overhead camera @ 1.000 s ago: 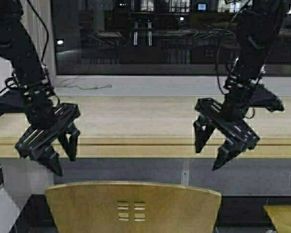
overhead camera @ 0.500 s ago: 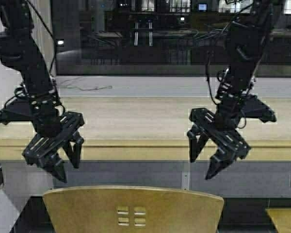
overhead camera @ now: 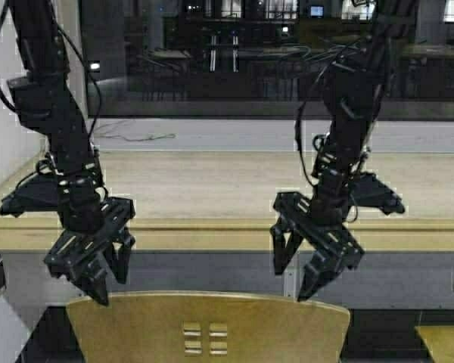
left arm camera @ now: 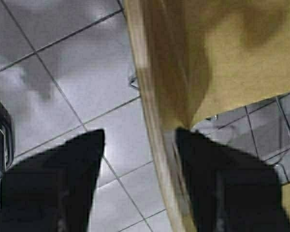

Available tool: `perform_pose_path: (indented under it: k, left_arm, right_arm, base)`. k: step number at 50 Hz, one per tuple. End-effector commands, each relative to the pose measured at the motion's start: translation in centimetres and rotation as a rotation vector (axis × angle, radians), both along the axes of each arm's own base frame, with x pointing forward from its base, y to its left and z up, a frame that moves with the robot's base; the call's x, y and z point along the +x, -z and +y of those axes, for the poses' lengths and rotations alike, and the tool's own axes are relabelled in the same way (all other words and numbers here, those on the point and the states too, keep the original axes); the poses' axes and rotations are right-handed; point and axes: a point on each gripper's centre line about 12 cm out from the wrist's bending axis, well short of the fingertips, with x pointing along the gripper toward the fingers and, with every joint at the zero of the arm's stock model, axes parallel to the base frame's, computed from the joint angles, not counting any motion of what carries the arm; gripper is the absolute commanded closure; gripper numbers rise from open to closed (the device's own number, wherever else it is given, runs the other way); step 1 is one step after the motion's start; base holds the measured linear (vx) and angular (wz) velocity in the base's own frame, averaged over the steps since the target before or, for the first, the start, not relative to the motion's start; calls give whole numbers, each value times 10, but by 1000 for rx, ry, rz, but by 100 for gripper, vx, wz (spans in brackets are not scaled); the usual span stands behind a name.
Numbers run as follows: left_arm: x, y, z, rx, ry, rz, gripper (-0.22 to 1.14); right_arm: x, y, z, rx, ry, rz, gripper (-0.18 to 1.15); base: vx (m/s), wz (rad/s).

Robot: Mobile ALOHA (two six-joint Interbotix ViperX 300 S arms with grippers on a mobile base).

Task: Push the chairs under the table

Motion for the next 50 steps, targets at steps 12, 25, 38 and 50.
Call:
perform_pose_path:
  k: [12,25,38,50]
  left_arm:
    - [23,14,-12,-8,17,-22,7]
    - [24,37,-12,10,26,12,8]
    - [18,62,-8,34,33,56,8]
    - [25,83,-12,42,54,66,8]
  right_arm:
    - [0,13,0,4,49,30,5]
    - [11,37,6,-2,47,43,5]
    - [16,60,12,-5,20,64,6]
    - [23,77,16,-13,-23,57,6]
  base:
    - [0,0]
    - [0,0]
    - [0,0]
    - [0,0]
